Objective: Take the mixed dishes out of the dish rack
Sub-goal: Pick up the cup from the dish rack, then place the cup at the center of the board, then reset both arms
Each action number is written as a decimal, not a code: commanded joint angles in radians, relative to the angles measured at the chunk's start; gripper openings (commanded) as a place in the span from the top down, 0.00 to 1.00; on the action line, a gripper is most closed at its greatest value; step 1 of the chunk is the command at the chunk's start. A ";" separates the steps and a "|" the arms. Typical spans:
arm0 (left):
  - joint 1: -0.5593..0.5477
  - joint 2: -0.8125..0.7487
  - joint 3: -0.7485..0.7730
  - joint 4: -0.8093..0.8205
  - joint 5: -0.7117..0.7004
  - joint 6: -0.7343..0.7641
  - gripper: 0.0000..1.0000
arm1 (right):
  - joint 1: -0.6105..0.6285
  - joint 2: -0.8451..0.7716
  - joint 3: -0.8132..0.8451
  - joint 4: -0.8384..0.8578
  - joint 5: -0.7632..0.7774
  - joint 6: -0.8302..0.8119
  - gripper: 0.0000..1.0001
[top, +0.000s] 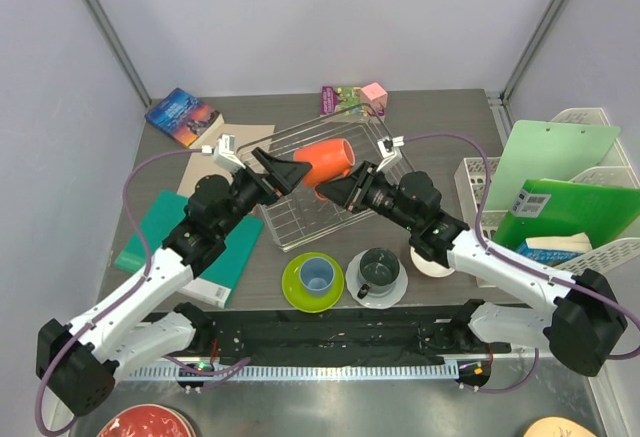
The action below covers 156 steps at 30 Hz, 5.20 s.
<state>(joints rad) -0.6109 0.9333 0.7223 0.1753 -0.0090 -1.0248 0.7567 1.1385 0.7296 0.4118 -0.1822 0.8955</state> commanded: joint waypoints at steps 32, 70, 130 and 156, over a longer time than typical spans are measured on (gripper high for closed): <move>-0.001 0.038 -0.077 0.329 0.170 -0.126 1.00 | 0.023 -0.019 -0.099 0.257 -0.063 0.028 0.99; -0.392 1.094 1.564 -0.918 0.049 0.604 1.00 | 0.023 -0.867 0.151 -0.929 1.074 -0.147 0.04; -0.475 1.529 1.721 -0.949 -0.063 0.717 0.63 | 0.023 -0.804 0.059 -0.847 0.966 -0.182 0.08; -0.490 1.208 1.571 -0.803 -0.174 0.634 0.00 | 0.024 -0.798 0.139 -0.844 0.978 -0.219 0.08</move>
<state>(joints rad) -1.0981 2.2593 2.3180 -0.6926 -0.1608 -0.3595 0.7776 0.3218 0.8223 -0.4713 0.7750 0.7029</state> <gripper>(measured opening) 0.996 0.923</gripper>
